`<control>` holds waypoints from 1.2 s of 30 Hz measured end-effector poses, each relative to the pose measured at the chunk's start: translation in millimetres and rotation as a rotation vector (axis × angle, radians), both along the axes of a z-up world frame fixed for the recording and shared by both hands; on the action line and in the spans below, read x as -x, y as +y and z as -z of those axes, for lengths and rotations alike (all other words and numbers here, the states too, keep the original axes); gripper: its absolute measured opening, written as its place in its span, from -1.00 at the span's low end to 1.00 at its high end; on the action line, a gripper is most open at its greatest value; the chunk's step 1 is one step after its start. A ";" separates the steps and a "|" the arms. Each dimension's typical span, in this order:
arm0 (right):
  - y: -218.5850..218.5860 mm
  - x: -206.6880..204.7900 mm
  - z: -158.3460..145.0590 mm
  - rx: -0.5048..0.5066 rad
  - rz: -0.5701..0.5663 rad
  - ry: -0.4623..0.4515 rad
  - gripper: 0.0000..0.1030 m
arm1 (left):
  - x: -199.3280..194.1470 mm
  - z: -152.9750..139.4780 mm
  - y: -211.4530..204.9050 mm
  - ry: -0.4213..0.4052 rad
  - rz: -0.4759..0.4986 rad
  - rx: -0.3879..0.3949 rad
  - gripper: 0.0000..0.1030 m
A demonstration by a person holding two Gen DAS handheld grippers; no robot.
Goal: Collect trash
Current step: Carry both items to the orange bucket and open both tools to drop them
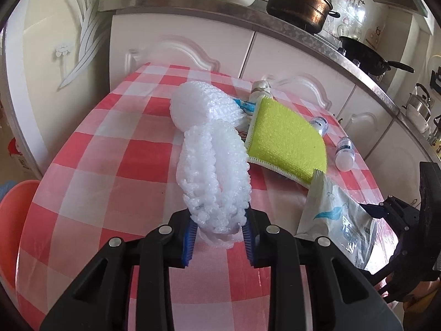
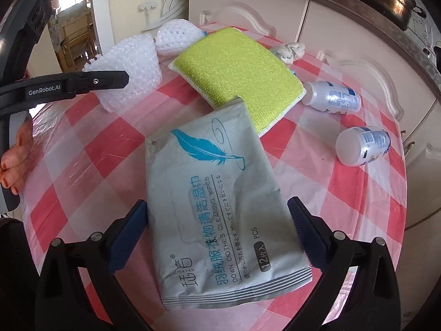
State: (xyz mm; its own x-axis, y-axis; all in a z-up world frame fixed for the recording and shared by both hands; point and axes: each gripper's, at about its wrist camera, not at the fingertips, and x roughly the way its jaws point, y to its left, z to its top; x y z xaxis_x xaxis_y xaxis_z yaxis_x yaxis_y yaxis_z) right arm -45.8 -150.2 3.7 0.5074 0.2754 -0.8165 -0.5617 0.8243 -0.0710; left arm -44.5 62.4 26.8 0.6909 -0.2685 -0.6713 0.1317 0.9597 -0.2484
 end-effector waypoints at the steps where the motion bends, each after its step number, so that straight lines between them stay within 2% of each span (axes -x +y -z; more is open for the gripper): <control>1: -0.4 0.2 0.5 -0.003 0.011 0.003 0.93 | 1.4 -1.0 1.9 -0.002 0.000 0.005 -0.42; 5: -2.0 -1.2 2.7 -0.029 0.052 0.020 0.90 | 7.5 -6.3 8.4 -0.013 0.003 0.018 -0.42; 12: -2.0 7.9 -0.1 -0.093 0.142 0.015 0.64 | 22.0 -18.0 22.3 -0.038 0.004 0.038 -0.41; 20: 7.3 24.4 -6.1 -0.117 0.184 -0.006 0.50 | 39.1 -25.5 42.3 -0.064 -0.011 0.056 -0.41; 29: 42.9 36.9 -40.8 -0.236 0.133 -0.017 0.47 | 58.6 -34.9 70.7 -0.102 -0.044 0.065 -0.41; 36: 98.6 23.0 -72.8 -0.349 0.029 0.036 0.47 | 78.8 -40.5 117.8 -0.131 -0.141 0.061 -0.41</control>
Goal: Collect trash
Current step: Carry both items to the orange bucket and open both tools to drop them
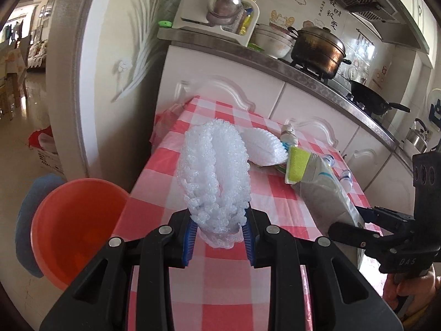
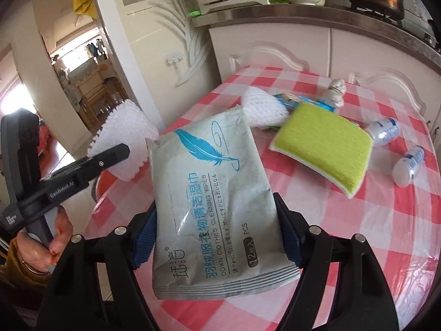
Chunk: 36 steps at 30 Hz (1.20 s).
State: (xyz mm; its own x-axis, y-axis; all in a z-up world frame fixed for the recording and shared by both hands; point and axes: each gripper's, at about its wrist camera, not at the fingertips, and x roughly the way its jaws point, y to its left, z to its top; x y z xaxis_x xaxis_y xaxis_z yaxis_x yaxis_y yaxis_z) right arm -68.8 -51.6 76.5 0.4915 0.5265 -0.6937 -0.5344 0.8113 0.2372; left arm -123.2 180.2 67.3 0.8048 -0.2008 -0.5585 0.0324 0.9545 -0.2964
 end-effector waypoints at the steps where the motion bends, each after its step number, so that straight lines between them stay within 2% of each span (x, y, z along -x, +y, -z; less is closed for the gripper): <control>1: 9.4 -2.4 -3.0 -0.017 -0.018 0.008 0.47 | 2.4 -0.6 8.6 -0.003 -0.021 -0.002 -0.41; 5: 54.3 -13.2 -11.5 -0.069 -0.100 0.048 0.48 | 8.8 2.8 48.6 0.004 -0.117 0.003 -0.41; 11: 130.3 -23.9 -16.1 -0.055 -0.224 0.062 0.48 | 15.6 20.9 107.1 0.048 -0.250 0.003 -0.40; 18: 199.7 -42.1 10.7 -0.005 -0.296 0.122 0.49 | 6.1 57.5 142.8 0.136 -0.313 0.014 -0.40; 25: 230.6 -52.3 35.3 0.012 -0.314 0.169 0.50 | -7.7 90.9 157.6 0.215 -0.326 0.033 -0.39; 28: 238.9 -53.5 41.8 0.014 -0.316 0.183 0.51 | -10.8 103.5 162.7 0.248 -0.329 0.046 -0.30; 31: 242.7 -56.0 47.8 0.022 -0.301 0.179 0.64 | -10.7 112.0 165.4 0.267 -0.340 0.041 -0.15; 34: 241.1 -57.6 52.6 -0.019 -0.289 0.206 0.65 | -9.1 116.9 167.7 0.277 -0.343 0.042 -0.01; 36: 238.8 -58.2 53.9 -0.031 -0.278 0.198 0.69 | -7.7 118.2 170.3 0.286 -0.360 0.033 0.20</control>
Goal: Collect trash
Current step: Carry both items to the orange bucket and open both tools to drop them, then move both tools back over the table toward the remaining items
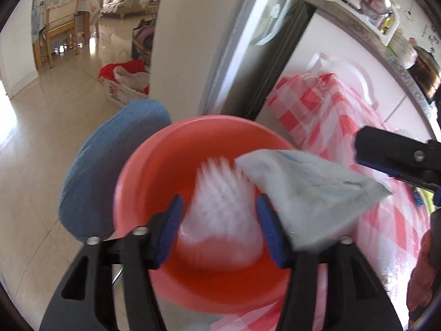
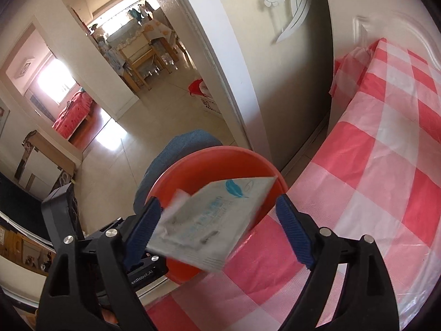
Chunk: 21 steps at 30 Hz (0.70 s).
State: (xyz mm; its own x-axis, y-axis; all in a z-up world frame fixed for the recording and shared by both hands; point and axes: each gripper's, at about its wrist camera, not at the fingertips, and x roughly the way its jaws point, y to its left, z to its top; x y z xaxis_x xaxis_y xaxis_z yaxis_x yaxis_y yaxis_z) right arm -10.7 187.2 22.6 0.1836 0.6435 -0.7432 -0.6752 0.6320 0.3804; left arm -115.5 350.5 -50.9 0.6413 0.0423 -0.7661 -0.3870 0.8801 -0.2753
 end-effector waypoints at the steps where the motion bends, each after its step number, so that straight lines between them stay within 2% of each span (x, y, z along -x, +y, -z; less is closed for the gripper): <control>1: -4.2 1.1 -1.5 -0.014 0.010 -0.007 0.70 | 1.2 0.0 1.2 -0.001 0.002 0.005 0.23; 3: -14.5 3.2 -3.9 -0.059 0.027 0.002 0.72 | 2.3 -2.4 2.9 -0.001 0.005 0.011 0.43; 7: -36.1 3.9 -11.1 -0.122 0.059 -0.003 0.80 | 9.9 -14.6 3.8 -0.039 0.001 0.014 0.52; 9: -50.8 6.8 -16.9 -0.157 0.069 -0.005 0.81 | 17.1 -23.9 3.2 -0.089 0.005 0.027 0.57; 14: -100.8 13.6 -33.9 -0.255 0.127 -0.025 0.87 | 33.5 -59.9 -10.6 -0.220 0.002 -0.002 0.72; 16: -120.3 14.7 -40.4 -0.295 0.146 -0.028 0.88 | 35.9 -73.9 -21.3 -0.256 0.017 -0.014 0.72; 21: -167.1 16.9 -54.7 -0.356 0.195 -0.055 0.89 | 26.6 -99.2 -55.3 -0.246 0.082 -0.025 0.72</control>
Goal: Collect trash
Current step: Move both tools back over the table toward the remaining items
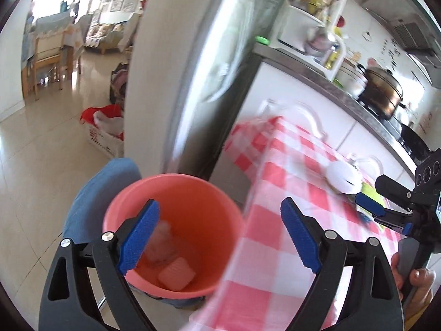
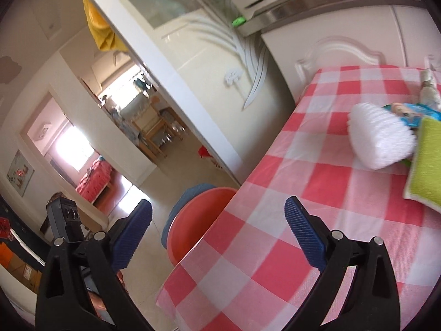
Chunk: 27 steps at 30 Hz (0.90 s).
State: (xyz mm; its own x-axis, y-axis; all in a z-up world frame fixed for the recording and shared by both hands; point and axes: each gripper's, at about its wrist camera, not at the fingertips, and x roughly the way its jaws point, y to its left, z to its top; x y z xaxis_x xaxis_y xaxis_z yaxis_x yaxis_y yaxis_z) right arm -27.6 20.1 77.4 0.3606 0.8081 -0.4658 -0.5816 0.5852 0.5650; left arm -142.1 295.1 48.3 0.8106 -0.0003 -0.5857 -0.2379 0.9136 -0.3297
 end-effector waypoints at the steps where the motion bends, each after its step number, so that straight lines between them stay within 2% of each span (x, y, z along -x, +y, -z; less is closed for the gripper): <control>1: -9.9 -0.3 -2.4 -0.008 0.013 -0.003 0.89 | -2.7 -4.6 -9.1 0.009 0.016 -0.009 0.72; 10: -93.7 -8.1 -22.6 -0.059 0.149 -0.055 0.90 | -21.5 -26.3 -89.6 0.045 0.146 -0.051 0.72; 18: -183.0 -14.4 -40.4 -0.045 0.377 -0.145 0.90 | -35.1 -35.5 -152.1 0.056 0.252 -0.074 0.72; 23: -259.4 -28.9 -32.0 -0.104 0.543 -0.078 0.90 | -40.4 -38.6 -182.9 0.068 0.307 -0.087 0.73; 27: -305.2 -41.7 -15.0 -0.059 0.661 -0.027 0.90 | -47.7 -38.6 -202.0 0.083 0.340 -0.082 0.73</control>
State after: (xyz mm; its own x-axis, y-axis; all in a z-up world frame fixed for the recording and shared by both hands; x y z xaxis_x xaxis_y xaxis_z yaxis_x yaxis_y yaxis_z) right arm 14.1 -285.0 92.4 0.8000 0.4365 -0.4117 -0.1250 0.7923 0.5972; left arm -94.4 93.2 87.0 0.7215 -0.2123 -0.6590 0.0613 0.9677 -0.2446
